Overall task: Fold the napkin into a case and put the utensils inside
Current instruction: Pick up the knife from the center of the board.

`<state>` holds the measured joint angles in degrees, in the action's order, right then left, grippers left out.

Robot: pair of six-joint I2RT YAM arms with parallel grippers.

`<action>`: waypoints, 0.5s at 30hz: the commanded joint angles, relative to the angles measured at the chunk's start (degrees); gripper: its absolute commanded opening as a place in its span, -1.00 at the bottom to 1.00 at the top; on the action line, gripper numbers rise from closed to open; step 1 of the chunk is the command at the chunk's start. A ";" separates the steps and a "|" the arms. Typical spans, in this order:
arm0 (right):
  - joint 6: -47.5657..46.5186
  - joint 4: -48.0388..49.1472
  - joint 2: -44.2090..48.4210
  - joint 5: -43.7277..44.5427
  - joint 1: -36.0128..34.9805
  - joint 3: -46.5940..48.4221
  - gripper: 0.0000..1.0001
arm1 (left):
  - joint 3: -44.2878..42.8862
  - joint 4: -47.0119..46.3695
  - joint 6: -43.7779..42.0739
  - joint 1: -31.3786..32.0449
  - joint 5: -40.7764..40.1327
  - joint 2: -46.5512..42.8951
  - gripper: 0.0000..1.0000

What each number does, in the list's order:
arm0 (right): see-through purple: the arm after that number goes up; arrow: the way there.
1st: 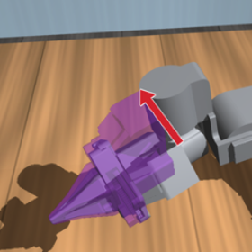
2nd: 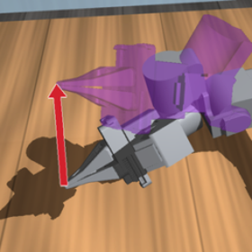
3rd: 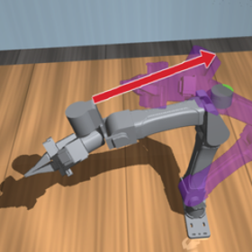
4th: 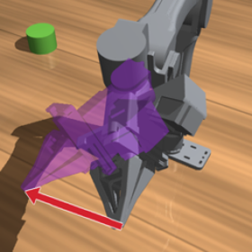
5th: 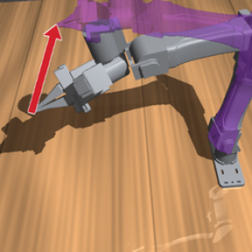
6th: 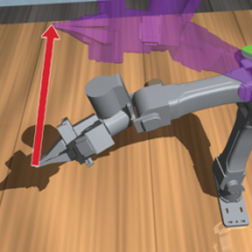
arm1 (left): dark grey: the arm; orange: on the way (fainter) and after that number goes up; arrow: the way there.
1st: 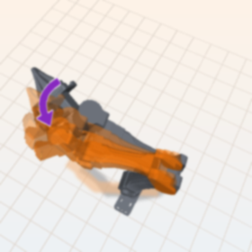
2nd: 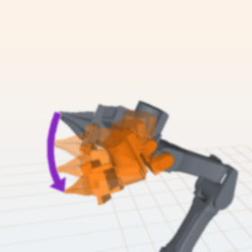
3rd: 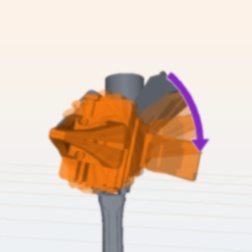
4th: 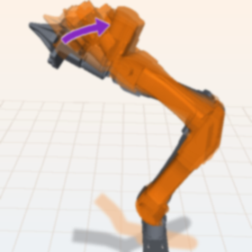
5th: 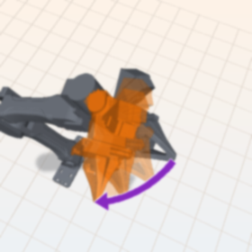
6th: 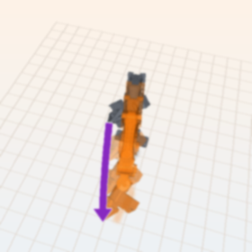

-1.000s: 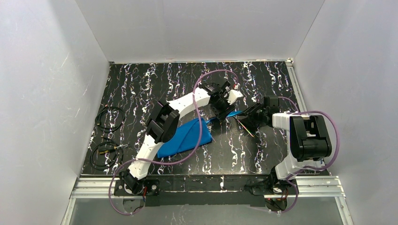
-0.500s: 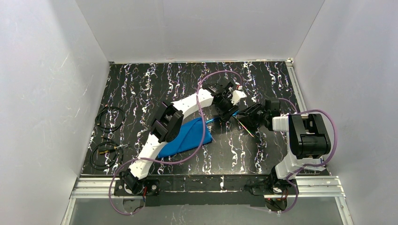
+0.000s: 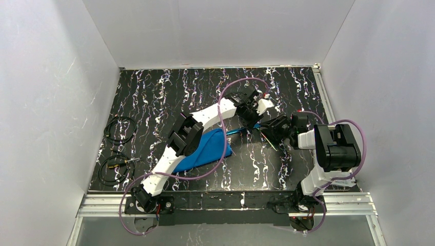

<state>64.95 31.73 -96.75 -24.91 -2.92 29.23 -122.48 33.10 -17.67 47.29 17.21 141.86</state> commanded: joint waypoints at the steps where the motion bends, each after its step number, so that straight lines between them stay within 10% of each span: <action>1: -2.07 -9.56 -4.38 3.65 -0.69 -6.85 0.01 | 1.42 4.20 -0.05 1.65 2.23 2.55 -0.57; 15: -0.20 -3.85 -5.43 6.72 -1.75 -8.59 0.01 | 0.82 4.62 3.33 1.69 9.33 1.44 -0.94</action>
<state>68.05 40.18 -97.32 -26.09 -3.77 24.67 -122.48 33.21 -16.53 48.49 22.09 141.99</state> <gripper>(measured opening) 0.499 0.214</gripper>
